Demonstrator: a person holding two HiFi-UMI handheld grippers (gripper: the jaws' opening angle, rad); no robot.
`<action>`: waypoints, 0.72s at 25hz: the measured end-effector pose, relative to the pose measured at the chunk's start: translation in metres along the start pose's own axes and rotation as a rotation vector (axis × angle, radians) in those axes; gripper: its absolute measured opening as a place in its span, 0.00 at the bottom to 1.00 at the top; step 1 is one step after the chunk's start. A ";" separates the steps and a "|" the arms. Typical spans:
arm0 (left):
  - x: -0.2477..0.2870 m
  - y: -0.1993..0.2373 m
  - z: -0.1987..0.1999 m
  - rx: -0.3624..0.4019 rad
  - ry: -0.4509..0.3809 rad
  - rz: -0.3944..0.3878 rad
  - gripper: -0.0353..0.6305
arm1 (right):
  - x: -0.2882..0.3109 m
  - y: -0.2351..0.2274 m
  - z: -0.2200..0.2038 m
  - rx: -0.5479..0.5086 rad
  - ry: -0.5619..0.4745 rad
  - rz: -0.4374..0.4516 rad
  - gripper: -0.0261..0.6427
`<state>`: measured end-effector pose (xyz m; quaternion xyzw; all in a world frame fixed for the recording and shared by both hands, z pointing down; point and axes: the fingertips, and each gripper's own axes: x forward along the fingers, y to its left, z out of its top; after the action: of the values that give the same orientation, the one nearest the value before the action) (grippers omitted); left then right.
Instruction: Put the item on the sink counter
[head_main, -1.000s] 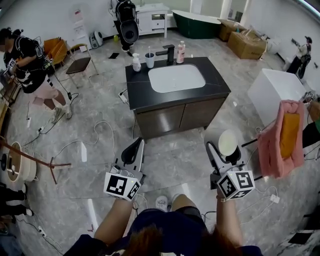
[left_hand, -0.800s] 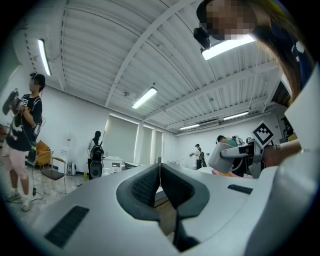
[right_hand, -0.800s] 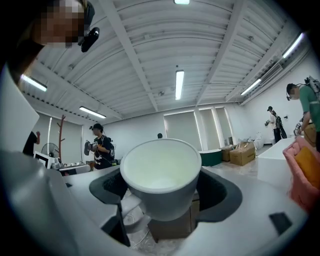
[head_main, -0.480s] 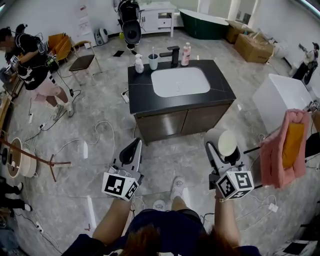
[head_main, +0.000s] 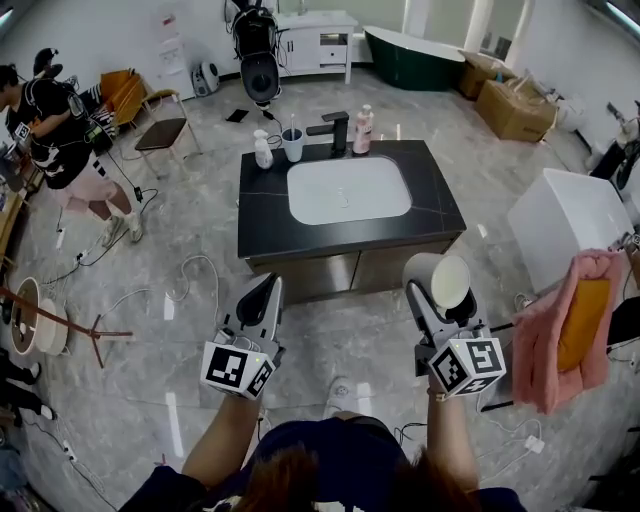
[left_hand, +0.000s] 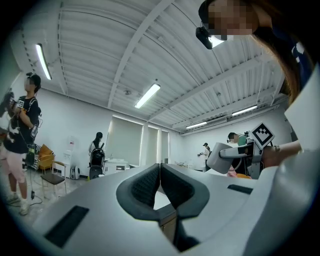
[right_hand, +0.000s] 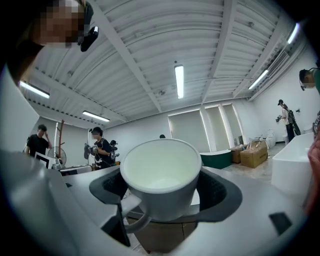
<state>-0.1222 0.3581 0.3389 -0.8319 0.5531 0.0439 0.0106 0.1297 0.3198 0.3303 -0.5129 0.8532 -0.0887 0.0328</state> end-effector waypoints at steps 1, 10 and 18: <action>0.009 -0.001 0.000 0.000 -0.002 0.005 0.09 | 0.007 -0.008 0.002 -0.002 0.002 0.007 0.68; 0.060 -0.001 -0.009 0.008 0.007 0.055 0.09 | 0.054 -0.049 0.005 0.005 0.023 0.064 0.68; 0.123 0.015 -0.028 -0.006 0.014 0.032 0.09 | 0.098 -0.083 -0.002 0.020 0.035 0.042 0.68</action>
<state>-0.0873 0.2377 0.3564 -0.8233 0.5662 0.0398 0.0034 0.1558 0.1958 0.3516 -0.4930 0.8633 -0.1052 0.0249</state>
